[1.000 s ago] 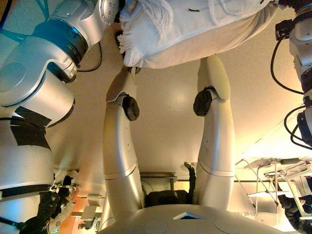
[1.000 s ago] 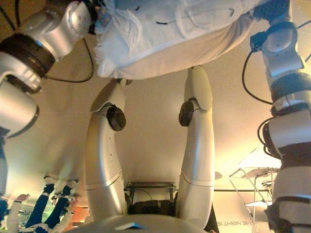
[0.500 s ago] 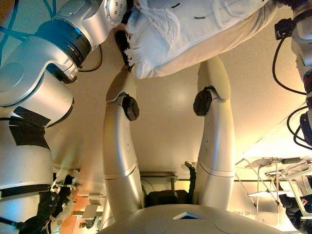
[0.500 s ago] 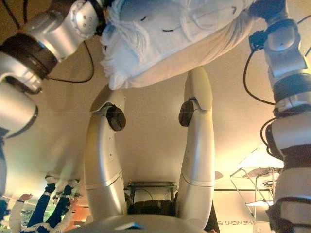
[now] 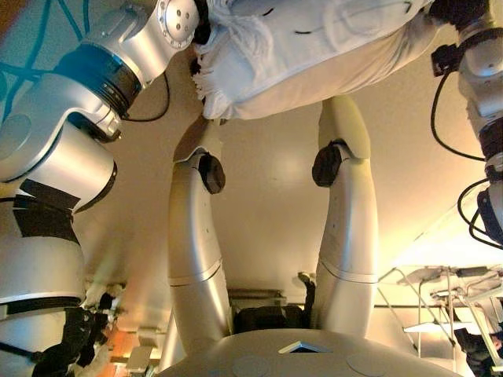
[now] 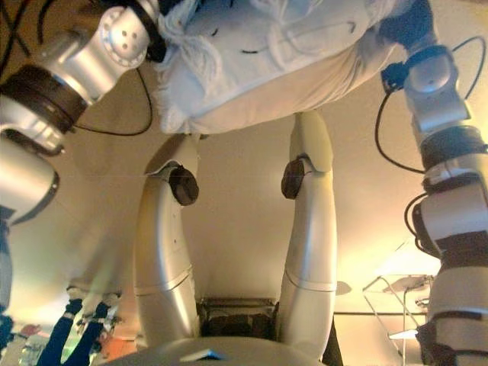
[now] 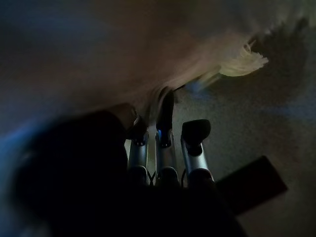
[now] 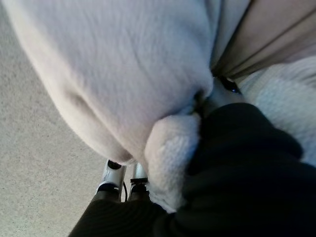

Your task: Pick up the cushion and take it to the sofa

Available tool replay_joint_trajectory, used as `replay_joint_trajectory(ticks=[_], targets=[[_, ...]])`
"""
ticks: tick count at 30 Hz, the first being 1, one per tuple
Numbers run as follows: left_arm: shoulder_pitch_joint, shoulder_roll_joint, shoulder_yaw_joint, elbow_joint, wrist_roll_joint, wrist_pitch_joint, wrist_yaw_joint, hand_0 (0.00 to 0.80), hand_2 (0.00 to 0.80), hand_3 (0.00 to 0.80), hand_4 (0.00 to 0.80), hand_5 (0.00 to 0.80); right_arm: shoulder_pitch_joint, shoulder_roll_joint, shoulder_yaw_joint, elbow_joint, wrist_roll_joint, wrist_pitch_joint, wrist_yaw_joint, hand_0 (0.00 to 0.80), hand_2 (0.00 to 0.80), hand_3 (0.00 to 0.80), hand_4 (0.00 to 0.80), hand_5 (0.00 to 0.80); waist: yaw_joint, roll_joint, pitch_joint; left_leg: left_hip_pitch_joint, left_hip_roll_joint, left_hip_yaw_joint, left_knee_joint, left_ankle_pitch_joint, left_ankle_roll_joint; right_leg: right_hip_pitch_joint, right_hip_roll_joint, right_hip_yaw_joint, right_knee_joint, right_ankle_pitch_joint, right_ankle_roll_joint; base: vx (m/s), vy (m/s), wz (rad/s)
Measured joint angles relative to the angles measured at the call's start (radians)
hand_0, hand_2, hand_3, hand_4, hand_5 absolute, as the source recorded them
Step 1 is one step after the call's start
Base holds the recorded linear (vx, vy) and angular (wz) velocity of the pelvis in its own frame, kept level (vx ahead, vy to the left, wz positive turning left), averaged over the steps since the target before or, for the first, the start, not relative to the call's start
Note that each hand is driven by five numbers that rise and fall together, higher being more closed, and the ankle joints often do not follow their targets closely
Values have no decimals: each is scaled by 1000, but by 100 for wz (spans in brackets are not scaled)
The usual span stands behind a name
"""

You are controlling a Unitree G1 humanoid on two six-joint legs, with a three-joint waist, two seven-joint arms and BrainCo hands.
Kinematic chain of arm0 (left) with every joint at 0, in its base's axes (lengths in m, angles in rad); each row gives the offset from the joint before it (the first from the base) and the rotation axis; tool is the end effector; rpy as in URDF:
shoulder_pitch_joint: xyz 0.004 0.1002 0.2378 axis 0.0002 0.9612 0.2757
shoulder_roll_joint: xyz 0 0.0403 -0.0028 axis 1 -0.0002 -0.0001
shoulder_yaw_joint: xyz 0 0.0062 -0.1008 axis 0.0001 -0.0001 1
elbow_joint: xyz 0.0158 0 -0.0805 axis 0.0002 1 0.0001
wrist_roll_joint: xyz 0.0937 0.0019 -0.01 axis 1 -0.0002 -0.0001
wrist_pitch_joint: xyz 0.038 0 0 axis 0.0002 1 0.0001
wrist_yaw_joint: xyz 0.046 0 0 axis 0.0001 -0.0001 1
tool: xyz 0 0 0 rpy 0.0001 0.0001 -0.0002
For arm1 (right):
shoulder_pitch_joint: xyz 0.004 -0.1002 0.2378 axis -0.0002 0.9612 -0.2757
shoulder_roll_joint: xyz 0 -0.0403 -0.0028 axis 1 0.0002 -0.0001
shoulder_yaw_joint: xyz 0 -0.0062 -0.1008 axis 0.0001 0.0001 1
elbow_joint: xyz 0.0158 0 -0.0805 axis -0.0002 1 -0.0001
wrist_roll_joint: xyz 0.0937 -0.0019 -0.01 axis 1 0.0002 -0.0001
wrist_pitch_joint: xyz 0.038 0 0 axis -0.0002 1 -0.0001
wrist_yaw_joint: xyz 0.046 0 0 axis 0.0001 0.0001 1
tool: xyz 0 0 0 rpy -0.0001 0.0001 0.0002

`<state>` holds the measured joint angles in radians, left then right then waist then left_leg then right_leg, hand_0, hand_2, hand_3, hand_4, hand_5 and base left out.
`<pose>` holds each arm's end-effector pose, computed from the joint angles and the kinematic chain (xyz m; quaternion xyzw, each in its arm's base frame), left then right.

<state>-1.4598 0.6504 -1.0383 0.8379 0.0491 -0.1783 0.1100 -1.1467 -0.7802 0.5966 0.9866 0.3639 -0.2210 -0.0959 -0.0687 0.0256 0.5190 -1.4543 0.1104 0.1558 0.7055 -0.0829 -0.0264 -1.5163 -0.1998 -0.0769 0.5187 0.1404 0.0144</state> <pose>0.3550 0.1416 0.2809 0.6182 -0.2668 -0.0898 0.7339 0.3422 -0.2571 0.2339 -0.3230 -0.1430 -0.0744 0.9326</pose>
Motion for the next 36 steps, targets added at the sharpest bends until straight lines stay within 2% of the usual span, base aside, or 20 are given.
replay_joint_trajectory(ticks=[7,9,11,14,16,19,21,29,36], targets=[[146,-3,41,-137,-26,-87,-4,800,800,800,800,800,155,75,-5,-53,-6,1,3,800,800,800,800,800,1,-8,3,170,1,0,-29,1,8,196,-7,-29,-63,15,10,17,-48,0],[250,-32,88,-136,-20,-95,34,800,800,800,800,800,223,102,-39,-82,-15,-12,4,800,800,800,800,800,-1,-13,5,239,3,-6,-37,-6,8,281,-7,-47,-90,18,10,66,-50,-2],[362,-37,135,-103,-2,-176,54,800,800,800,800,800,288,121,-53,-90,-19,-20,6,800,800,800,800,800,0,-25,6,332,2,-2,-71,-8,7,375,-7,-54,-122,17,11,61,-25,4],[549,62,206,-121,16,-336,80,800,800,800,800,800,410,118,-113,-148,-20,-20,4,800,800,800,800,800,6,-34,5,457,2,9,-131,-3,4,499,-7,-69,-172,15,17,57,-27,8],[656,118,245,-144,17,-396,108,800,800,800,800,800,497,124,-143,-180,-20,-19,-5,800,800,800,800,800,12,-38,6,535,-1,15,-171,5,1,575,-9,-79,-203,17,16,49,-56,10],[772,131,289,-194,37,-462,138,800,800,800,800,800,615,138,-185,-203,-21,-18,-11,800,800,800,800,800,35,-41,6,648,-3,25,-226,14,-4,680,-9,-91,-236,14,18,31,-57,6],[816,132,309,-226,56,-485,138,800,800,800,800,800,653,145,-197,-206,-21,-17,-11,800,800,800,800,800,36,-45,6,709,-4,27,-258,18,-7,738,-9,-100,-253,10,20,31,-39,6],[905,110,374,-258,55,-485,121,800,800,800,800,800,759,164,-248,-253,-20,20,3,800,800,800,800,800,34,-56,8,936,-3,36,-346,30,-23,953,8,-108,-319,9,20,24,3,-1],[984,100,411,-316,55,-482,110,800,800,800,800,800,833,186,-282,-283,-30,42,8,800,800,800,800,800,37,-58,6,1055,-13,35,-448,68,-32,1064,14,-126,-390,18,25,50,41,4]])
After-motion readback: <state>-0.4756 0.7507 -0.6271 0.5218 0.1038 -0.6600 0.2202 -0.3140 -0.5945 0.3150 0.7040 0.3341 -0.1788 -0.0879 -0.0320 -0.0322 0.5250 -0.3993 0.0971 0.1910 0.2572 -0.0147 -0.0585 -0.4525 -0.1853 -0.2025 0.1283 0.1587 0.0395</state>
